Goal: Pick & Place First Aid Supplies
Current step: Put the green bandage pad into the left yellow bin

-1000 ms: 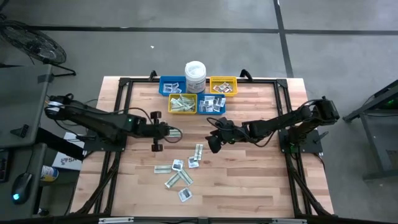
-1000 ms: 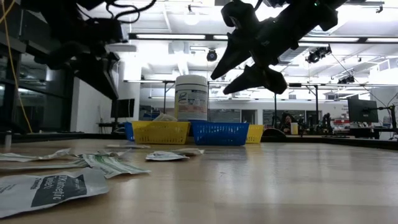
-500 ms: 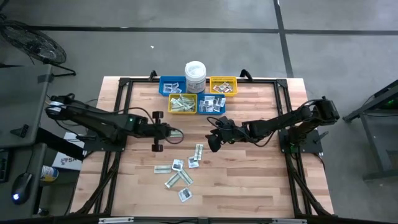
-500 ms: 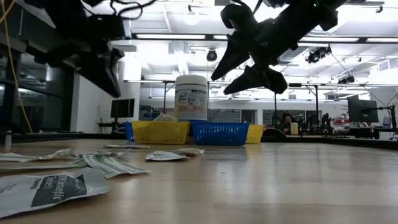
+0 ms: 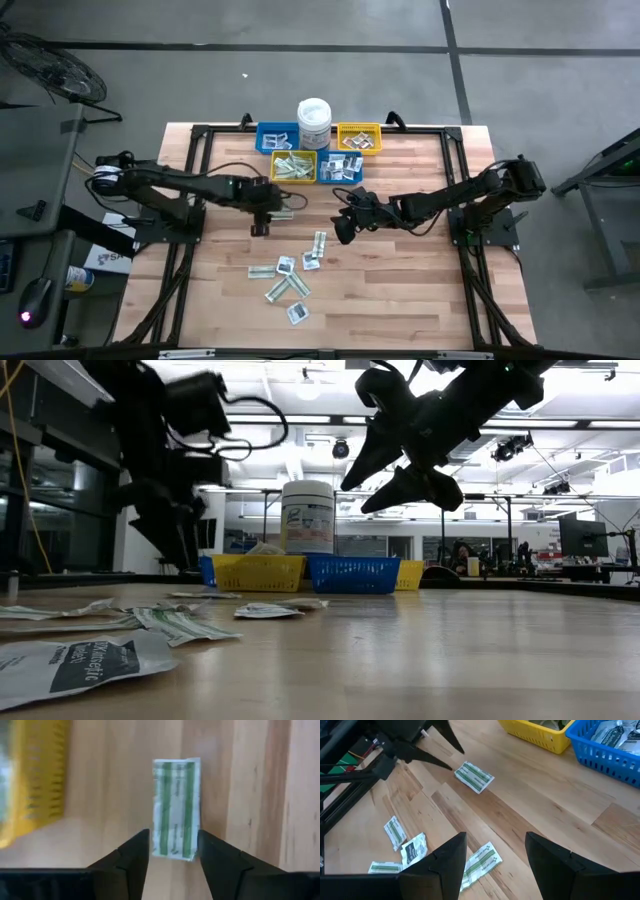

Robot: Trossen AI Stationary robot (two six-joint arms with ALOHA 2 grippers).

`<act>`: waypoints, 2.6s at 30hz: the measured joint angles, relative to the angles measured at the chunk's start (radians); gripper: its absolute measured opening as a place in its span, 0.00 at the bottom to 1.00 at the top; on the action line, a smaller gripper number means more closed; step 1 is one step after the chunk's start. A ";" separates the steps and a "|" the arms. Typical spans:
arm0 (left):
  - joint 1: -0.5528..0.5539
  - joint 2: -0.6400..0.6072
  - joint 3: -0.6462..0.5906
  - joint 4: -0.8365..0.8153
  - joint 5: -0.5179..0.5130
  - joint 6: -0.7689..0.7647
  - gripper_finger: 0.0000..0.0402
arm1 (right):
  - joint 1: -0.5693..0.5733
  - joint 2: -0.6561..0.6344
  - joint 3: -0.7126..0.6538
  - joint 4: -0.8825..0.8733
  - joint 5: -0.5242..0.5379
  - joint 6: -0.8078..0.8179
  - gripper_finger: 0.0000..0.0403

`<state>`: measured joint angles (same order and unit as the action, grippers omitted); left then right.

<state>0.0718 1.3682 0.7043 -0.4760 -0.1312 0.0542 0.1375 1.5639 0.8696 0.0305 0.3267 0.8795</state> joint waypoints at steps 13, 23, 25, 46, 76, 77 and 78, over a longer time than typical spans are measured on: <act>0.148 0.071 -0.014 0.029 0.152 0.075 0.42 | 0.000 0.000 0.000 -0.013 -0.003 -0.005 0.49; 0.231 0.071 -0.014 -0.002 0.231 -0.203 0.42 | 0.000 0.000 0.000 -0.031 -0.004 -0.005 0.49; 0.233 0.071 -0.014 -0.001 0.231 -0.298 0.42 | 0.000 0.000 0.000 -0.035 -0.004 -0.005 0.49; 0.228 0.083 -0.037 0.013 0.180 -0.539 0.42 | 0.000 0.000 -0.001 -0.035 -0.003 0.001 0.49; 0.076 0.180 -0.033 0.025 0.058 -0.639 0.42 | 0.000 0.000 -0.001 -0.035 -0.019 0.037 0.49; 0.067 0.196 -0.031 0.025 0.039 -0.646 0.42 | 0.000 0.000 -0.001 -0.035 -0.019 0.037 0.49; 0.058 0.206 -0.030 0.025 0.019 -0.655 0.42 | 0.000 0.000 -0.001 -0.035 -0.021 0.037 0.49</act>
<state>0.1301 1.5744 0.6741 -0.4513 -0.1123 -0.6004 0.1371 1.5639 0.8688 -0.0040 0.3056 0.9165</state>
